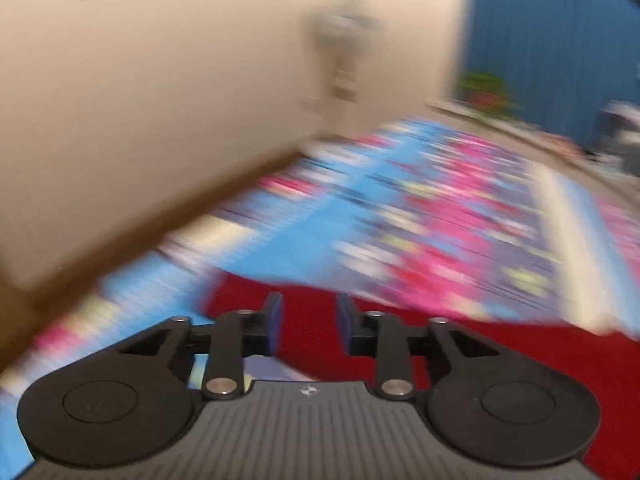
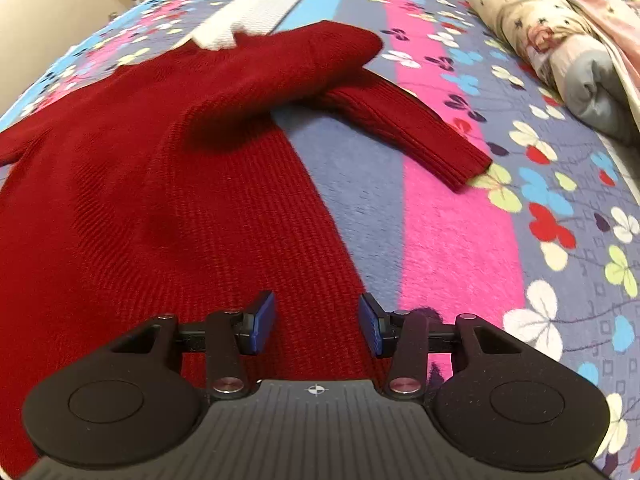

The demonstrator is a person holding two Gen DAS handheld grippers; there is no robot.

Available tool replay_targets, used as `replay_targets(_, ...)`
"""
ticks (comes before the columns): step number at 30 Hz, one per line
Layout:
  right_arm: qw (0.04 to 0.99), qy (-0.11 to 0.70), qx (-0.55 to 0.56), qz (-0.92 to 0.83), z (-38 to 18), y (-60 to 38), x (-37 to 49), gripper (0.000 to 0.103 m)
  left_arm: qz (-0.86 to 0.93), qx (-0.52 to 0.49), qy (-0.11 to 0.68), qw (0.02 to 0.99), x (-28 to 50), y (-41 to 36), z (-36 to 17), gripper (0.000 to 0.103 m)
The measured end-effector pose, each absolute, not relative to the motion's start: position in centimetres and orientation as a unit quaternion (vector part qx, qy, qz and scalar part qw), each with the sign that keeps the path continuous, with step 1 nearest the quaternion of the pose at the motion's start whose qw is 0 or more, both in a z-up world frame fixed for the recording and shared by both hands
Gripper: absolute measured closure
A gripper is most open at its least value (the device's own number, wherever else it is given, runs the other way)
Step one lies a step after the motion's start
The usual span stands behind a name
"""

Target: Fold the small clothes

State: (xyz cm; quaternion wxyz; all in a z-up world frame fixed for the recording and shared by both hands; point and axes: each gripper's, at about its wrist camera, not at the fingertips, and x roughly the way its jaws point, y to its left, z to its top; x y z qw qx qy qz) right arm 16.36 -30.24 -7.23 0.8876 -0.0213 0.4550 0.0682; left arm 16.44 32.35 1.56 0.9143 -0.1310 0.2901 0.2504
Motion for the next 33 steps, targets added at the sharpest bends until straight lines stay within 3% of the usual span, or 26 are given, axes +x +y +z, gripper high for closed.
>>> replay_targets(4, 0.907, 0.418, 0.032, 0.052, -6.3, -31.3, 16.9, 0.056, 0.122, -0.107, 0.308, 0.937, 16.0, 22.3, -0.9, 0.062)
replay_targets(8, 0.922, 0.364, 0.127, 0.042, -5.4, -33.9, 18.7, 0.081, 0.063, 0.016, 0.339, 0.939, 16.0, 15.6, -5.0, 0.062)
replay_targets(10, 0.922, 0.345, 0.173, 0.04, -5.6, -35.3, 20.3, 0.081, 0.021, 0.048, 0.343, 0.938, 16.0, 13.9, -6.4, 0.062)
replay_targets(13, 0.907, 0.342, 0.242, 0.047, -7.1, -37.1, 23.1, 0.07, -0.065, 0.044, 0.4, 0.913, 16.5, 12.7, -8.8, 0.061)
replay_targets(14, 0.897, 0.349, 0.266, 0.052, -7.8, -37.6, 24.1, 0.05, -0.08, 0.047, 0.417, 0.904, 16.5, 12.6, -9.7, 0.061)
replay_targets(15, 0.884, 0.358, 0.295, 0.059, -8.8, -38.0, 25.2, 0.036, -0.089, 0.058, 0.427, 0.898, 16.7, 12.6, -10.3, 0.061)
replay_targets(19, 0.856, 0.366, 0.361, 0.05, -11.2, -39.2, 28.5, 0.035, -0.108, 0.096, 0.427, 0.893, 16.3, 12.0, -11.5, 0.052)
replay_targets(25, 0.832, 0.343, 0.436, 0.015, -12.7, -41.4, 31.7, 0.036, -0.105, 0.023, 0.425, 0.899, 16.9, 15.1, -11.3, 0.05)
replay_targets(26, 0.836, 0.338, 0.432, 0.007, -12.7, -41.8, 32.0, 0.041, -0.104, 0.017, 0.423, 0.9, 16.8, 15.4, -11.0, 0.05)
replay_targets(28, 0.848, 0.336, 0.41, -0.014, -12.7, -42.6, 32.2, 0.07, -0.101, 0.013, 0.42, 0.902, 16.5, 15.4, -10.4, 0.05)
replay_targets(29, 0.849, 0.338, 0.407, -0.018, -12.8, -43.1, 32.2, 0.089, -0.1, 0.016, 0.419, 0.902, 16.5, 15.2, -10.4, 0.05)
replay_targets(33, 0.865, 0.305, 0.397, -0.024, -11.7, -45.1, 31.5, 0.094, -0.096, 0.029, 0.417, 0.903, 16.7, 14.7, -10.4, 0.049)
